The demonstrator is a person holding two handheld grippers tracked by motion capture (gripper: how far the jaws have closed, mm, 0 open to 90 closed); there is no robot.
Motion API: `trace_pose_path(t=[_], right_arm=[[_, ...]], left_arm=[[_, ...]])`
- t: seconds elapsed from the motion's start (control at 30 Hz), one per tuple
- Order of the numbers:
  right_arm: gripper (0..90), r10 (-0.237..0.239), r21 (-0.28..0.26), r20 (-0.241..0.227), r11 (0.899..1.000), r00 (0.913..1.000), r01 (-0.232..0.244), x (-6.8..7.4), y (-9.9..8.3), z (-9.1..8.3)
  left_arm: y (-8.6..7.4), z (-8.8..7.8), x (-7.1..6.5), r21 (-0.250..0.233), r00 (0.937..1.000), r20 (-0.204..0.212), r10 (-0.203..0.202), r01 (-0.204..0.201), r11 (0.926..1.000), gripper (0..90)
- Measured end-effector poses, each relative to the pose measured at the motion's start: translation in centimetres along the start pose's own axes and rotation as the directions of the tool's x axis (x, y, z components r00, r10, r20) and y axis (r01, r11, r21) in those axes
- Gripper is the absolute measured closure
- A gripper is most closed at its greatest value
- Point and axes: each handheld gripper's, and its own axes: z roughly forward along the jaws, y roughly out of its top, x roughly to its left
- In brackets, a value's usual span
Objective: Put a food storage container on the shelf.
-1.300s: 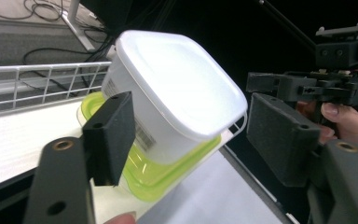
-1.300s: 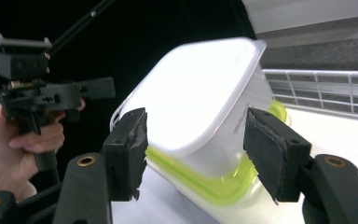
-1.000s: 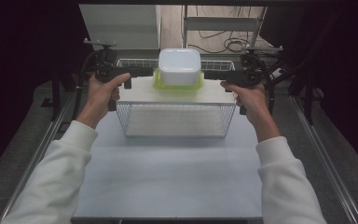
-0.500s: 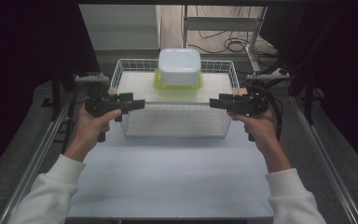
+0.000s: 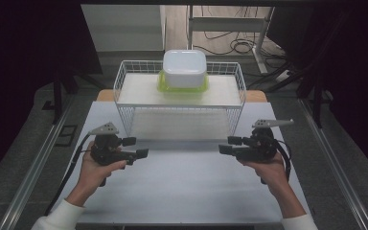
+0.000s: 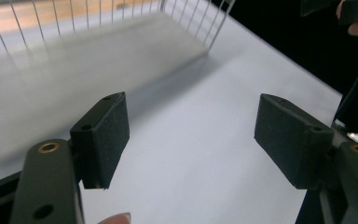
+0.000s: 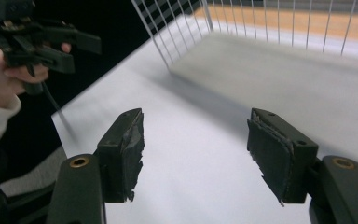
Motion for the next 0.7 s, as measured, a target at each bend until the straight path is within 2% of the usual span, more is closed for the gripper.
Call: trace_pose_path(t=[0.03, 0.1, 0.17, 0.2, 0.27, 0.3, 0.33, 0.47, 0.53, 0.6, 0.7], right_arm=[[35.9, 0.000, 0.000, 0.000, 1.000, 1.0000, 0.000, 0.0, 0.0, 0.0], [35.9, -0.005, 0.022, 0.012, 1.000, 0.9999, 0.005, -0.1, -2.0, 0.5], [35.3, -0.001, 0.032, 0.006, 0.999, 1.0000, 0.001, -0.2, -2.7, 0.7], [34.6, -0.001, 0.056, 0.007, 0.998, 1.0000, 0.000, -0.4, -4.1, 1.3], [34.3, -0.011, 0.074, 0.016, 0.997, 0.9998, 0.010, -0.5, -5.3, 1.8], [34.3, -0.011, 0.074, 0.016, 0.997, 0.9998, 0.010, -0.5, -5.3, 1.8], [33.2, -0.002, 0.110, 0.020, 0.994, 0.9998, 0.000, -0.7, -6.2, 2.3], [32.5, -0.018, 0.144, 0.044, 0.990, 0.9989, 0.012, -0.8, -7.0, 3.0], [31.8, -0.025, 0.158, 0.049, 0.987, 0.9985, 0.017, -0.7, -7.3, 3.3], [31.0, -0.026, 0.166, 0.053, 0.986, 0.9982, 0.016, -0.7, -7.5, 3.5], [30.7, -0.028, 0.165, 0.064, 0.986, 0.9976, 0.017, -0.7, -7.6, 3.6]], left_arm=[[0.0, 0.0, 0.0, 0.000, 1.0000, 0.000, 0.000, 0.000, 1.0000, 25.7], [-1.5, 0.3, 0.0, 0.018, 0.9999, -0.001, -0.010, 0.010, 0.9998, 25.7], [-1.9, 0.4, 0.0, 0.028, 1.0000, -0.002, -0.008, 0.008, 0.9996, 25.7], [-2.9, 0.7, 0.0, 0.050, 0.9999, -0.013, -0.010, 0.011, 0.9987, 25.5], [-3.3, 0.8, 0.0, 0.060, 0.9998, -0.018, -0.011, 0.012, 0.9981, 25.4], [-3.7, 0.9, 0.1, 0.069, 0.9997, -0.023, -0.008, 0.010, 0.9976, 25.4], [-4.1, 1.1, 0.1, 0.085, 0.9996, -0.028, -0.005, 0.007, 0.9964, 25.0], [-5.5, 1.3, 0.1, 0.115, 0.9989, -0.046, 0.010, -0.005, 0.9934, 24.3], [-6.1, 1.5, 0.1, 0.128, 0.9993, -0.038, 0.001, 0.004, 0.9918, 24.3], [-6.4, 1.7, 0.2, 0.148, 0.9984, -0.053, 0.016, -0.008, 0.9889, 23.5], [-6.4, 1.6, 0.2, 0.144, 0.9975, -0.066, 0.027, -0.017, 0.9894, 23.2]])
